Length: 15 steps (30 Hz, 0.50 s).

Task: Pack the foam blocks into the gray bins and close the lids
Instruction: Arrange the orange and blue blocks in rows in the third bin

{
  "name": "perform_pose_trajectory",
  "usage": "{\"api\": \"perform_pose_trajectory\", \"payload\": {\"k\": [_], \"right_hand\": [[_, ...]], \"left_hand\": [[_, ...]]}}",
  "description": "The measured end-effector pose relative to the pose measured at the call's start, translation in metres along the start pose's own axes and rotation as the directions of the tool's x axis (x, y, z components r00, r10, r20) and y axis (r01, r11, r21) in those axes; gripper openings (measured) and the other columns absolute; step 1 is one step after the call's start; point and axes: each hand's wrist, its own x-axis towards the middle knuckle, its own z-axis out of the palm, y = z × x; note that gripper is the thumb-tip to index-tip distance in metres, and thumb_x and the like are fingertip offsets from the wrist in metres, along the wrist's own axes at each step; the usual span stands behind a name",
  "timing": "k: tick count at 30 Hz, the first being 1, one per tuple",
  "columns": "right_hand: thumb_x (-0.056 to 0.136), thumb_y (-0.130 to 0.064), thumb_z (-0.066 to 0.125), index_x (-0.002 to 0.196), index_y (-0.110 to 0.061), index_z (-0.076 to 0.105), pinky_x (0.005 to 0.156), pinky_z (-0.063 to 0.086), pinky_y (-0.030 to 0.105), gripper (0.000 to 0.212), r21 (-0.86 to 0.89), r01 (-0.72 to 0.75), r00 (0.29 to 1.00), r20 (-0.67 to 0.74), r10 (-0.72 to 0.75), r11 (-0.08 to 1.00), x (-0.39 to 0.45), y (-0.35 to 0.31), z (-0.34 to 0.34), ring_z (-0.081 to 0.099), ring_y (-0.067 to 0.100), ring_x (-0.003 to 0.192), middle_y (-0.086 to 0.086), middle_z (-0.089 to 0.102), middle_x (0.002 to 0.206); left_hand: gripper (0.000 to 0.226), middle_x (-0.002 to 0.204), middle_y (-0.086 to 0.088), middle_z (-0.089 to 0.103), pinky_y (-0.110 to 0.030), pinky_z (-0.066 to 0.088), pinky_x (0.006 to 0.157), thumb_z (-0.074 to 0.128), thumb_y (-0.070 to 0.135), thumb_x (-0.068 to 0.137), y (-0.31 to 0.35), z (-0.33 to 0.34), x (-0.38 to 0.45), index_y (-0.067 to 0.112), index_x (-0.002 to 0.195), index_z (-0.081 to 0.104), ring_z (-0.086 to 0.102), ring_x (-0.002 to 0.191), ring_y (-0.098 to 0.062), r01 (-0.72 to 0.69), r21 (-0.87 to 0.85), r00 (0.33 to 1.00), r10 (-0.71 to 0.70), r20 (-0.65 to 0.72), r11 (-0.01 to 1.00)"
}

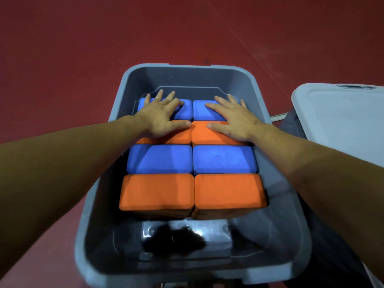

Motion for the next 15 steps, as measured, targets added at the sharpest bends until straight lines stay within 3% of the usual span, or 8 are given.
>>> {"api": "perform_pose_trajectory", "payload": {"k": [6,10,15], "right_hand": [[0.094,-0.057,0.048,0.153,-0.037,0.022,0.116,-0.004,0.059,0.067,-0.010,-0.004,1.000,0.005,0.004,1.000,0.001,-0.002,0.004,-0.001,0.031,0.150,0.003,0.008,0.164],[0.095,-0.055,0.048,0.153,-0.037,0.021,0.117,-0.003,0.058,0.066,-0.013,-0.010,1.000,-0.001,0.010,1.000,0.002,-0.002,0.007,-0.001,0.030,0.150,0.003,0.007,0.164],[0.095,-0.052,0.048,0.153,-0.036,0.020,0.119,-0.001,0.057,0.067,-0.022,-0.027,0.999,0.022,0.027,0.999,0.004,-0.006,0.004,0.001,0.030,0.150,0.003,0.006,0.164]], "left_hand": [[0.112,0.164,-0.009,0.005,-0.063,-0.001,0.116,0.014,0.091,0.061,-0.002,0.006,-0.002,0.026,0.151,0.025,-0.002,0.150,-0.034,0.021,0.034,1.000,-0.021,0.022,0.999],[0.102,0.164,-0.010,0.005,-0.068,0.002,0.112,0.013,0.093,0.067,0.006,0.015,-0.011,0.036,0.150,0.023,-0.002,0.151,-0.031,0.129,0.072,0.991,-0.126,-0.046,0.989],[0.102,0.165,-0.005,0.002,-0.064,0.002,0.116,0.007,0.095,0.065,0.004,0.023,-0.017,0.042,0.153,0.013,-0.003,0.151,-0.027,0.176,0.059,0.981,-0.170,-0.093,0.983]]}}
